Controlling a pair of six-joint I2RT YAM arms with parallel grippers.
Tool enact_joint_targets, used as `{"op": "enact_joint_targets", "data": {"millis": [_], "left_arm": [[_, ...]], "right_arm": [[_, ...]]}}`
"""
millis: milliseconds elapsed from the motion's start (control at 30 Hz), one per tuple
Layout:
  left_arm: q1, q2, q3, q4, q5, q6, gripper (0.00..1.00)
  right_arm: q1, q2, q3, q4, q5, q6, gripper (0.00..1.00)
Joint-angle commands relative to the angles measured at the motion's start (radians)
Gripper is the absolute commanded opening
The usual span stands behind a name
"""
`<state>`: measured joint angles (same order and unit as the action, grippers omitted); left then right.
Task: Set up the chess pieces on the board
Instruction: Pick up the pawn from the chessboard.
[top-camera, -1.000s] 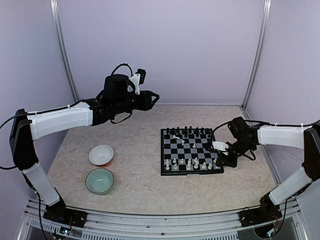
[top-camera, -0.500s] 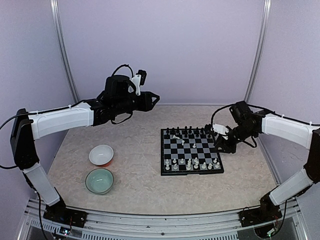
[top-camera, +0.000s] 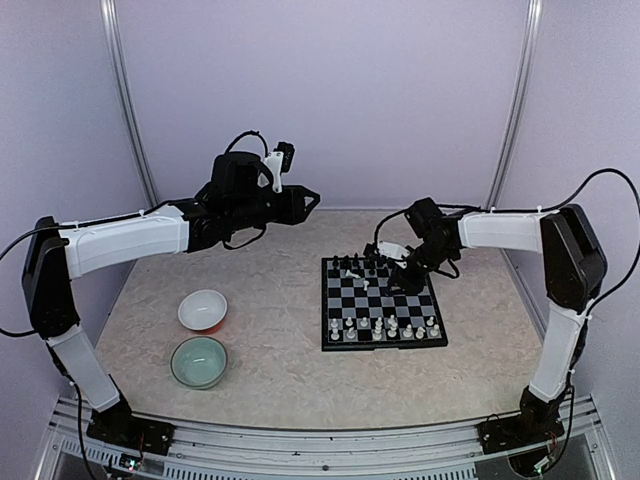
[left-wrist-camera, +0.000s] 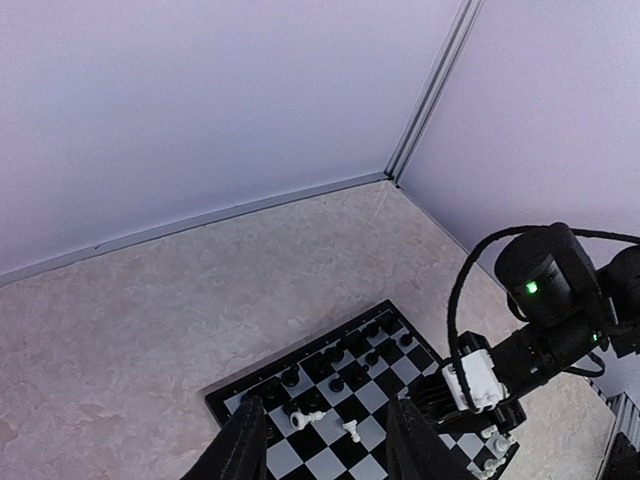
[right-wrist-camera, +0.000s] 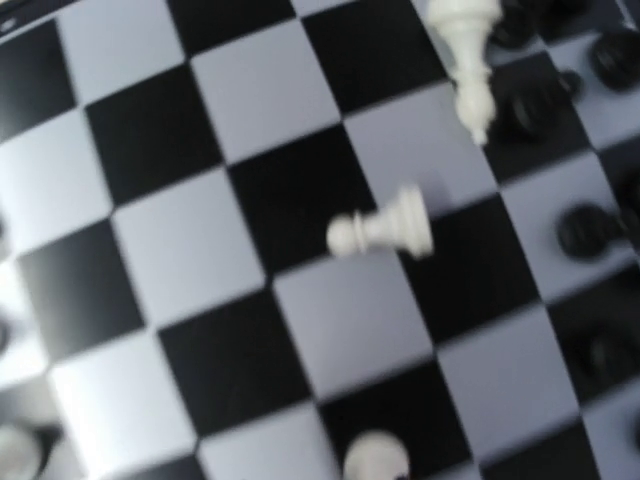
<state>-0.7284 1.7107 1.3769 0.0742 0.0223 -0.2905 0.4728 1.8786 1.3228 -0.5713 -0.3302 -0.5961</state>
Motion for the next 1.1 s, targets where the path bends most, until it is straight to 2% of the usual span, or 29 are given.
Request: {"op": "enact_joint_targets", "data": {"millis": [0, 367, 567, 733, 1067], "left_arm": [[0.01, 0.0, 0.022, 0.004, 0.021, -0.01, 0.42], [0.029, -0.002, 0.021, 0.012, 0.054, -0.034, 0.42], [0.029, 0.003, 0.021, 0.012, 0.059, -0.036, 0.42], [0.026, 0.006, 0.022, 0.012, 0.062, -0.035, 0.42], [0.016, 0.016, 0.021, 0.011, 0.061, -0.03, 0.42]], "right_arm": [[0.023, 0.077, 0.066, 0.017, 0.057, 0.029, 0.32], [0.024, 0.119, 0.085, 0.026, 0.074, 0.038, 0.3], [0.024, 0.107, 0.077, 0.008, 0.067, 0.039, 0.13], [0.024, 0.042, 0.032, -0.007, 0.057, 0.031, 0.01], [0.024, -0.154, -0.16, -0.018, 0.068, 0.025, 0.0]]}}
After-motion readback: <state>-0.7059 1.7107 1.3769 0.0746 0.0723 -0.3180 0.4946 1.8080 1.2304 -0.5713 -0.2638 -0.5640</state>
